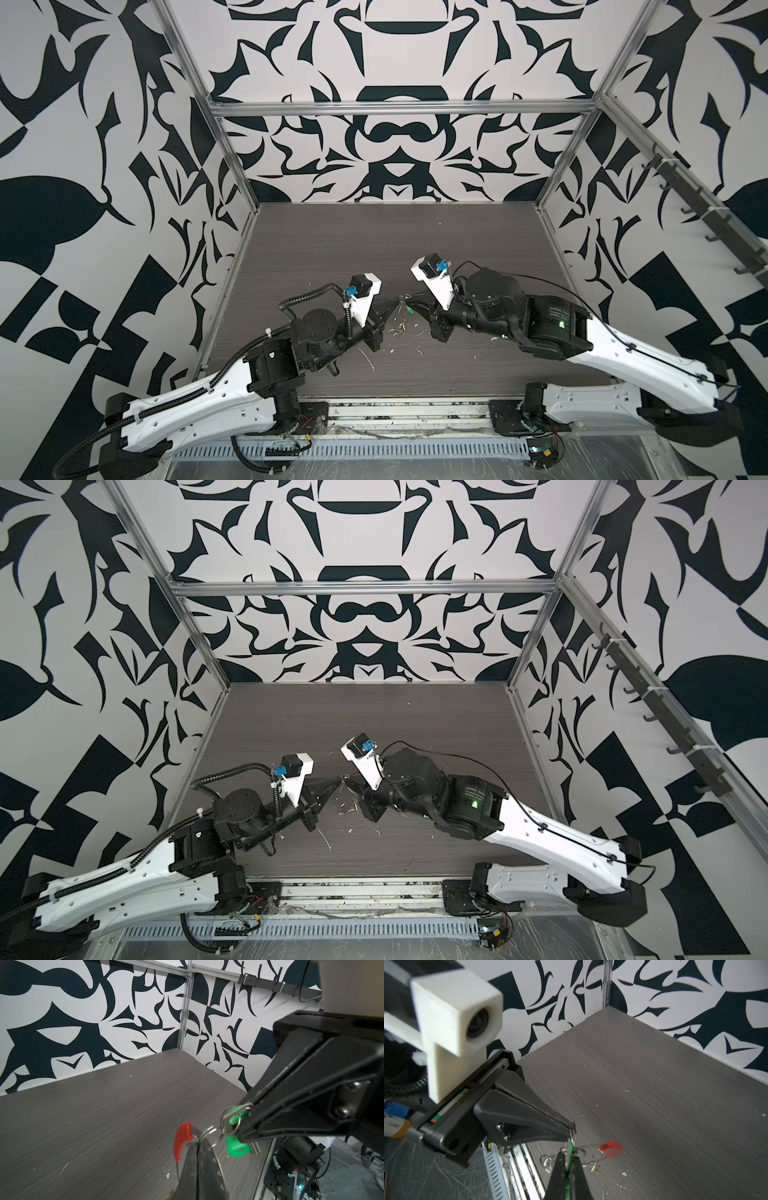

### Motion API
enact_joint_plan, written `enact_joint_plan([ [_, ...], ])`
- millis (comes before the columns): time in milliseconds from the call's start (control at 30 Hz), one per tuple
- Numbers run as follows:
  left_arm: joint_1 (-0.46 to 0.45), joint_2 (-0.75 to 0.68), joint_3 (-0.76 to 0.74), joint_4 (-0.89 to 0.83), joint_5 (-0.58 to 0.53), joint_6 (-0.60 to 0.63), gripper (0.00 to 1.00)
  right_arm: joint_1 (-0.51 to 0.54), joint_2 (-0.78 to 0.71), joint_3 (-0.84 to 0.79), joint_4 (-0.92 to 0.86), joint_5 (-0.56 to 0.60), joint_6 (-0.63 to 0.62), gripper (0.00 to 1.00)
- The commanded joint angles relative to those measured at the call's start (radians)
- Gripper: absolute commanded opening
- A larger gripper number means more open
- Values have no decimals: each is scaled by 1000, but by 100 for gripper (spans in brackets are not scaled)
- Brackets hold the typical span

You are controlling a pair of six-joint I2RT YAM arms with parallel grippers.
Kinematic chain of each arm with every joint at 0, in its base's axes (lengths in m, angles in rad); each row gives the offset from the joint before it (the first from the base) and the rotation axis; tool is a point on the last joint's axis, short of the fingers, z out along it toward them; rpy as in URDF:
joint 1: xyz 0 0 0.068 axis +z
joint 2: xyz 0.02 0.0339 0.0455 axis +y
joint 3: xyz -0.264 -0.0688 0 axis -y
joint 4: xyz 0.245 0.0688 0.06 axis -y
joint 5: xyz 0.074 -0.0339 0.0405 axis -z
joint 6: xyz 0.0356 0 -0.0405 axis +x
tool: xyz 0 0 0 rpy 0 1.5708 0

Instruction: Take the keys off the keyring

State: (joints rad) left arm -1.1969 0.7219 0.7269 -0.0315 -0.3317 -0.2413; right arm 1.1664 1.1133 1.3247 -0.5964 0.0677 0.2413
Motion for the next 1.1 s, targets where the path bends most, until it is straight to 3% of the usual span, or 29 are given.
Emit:
enact_joint_plan([
  [0, 3, -2, 28, -6, 10, 13, 0, -3, 20, 96, -81, -19, -3, 0],
  [433, 3, -6, 51, -46, 47, 26, 0, -8, 122, 285, -292, -59, -58, 0],
  [867, 3, 29, 98, -131, 86, 68, 0, -39, 308, 580, -586, -111, -166, 0],
  [1067, 3, 8, 86, -121, 127, 62, 0, -43, 325, 605, -586, -110, -188, 0],
])
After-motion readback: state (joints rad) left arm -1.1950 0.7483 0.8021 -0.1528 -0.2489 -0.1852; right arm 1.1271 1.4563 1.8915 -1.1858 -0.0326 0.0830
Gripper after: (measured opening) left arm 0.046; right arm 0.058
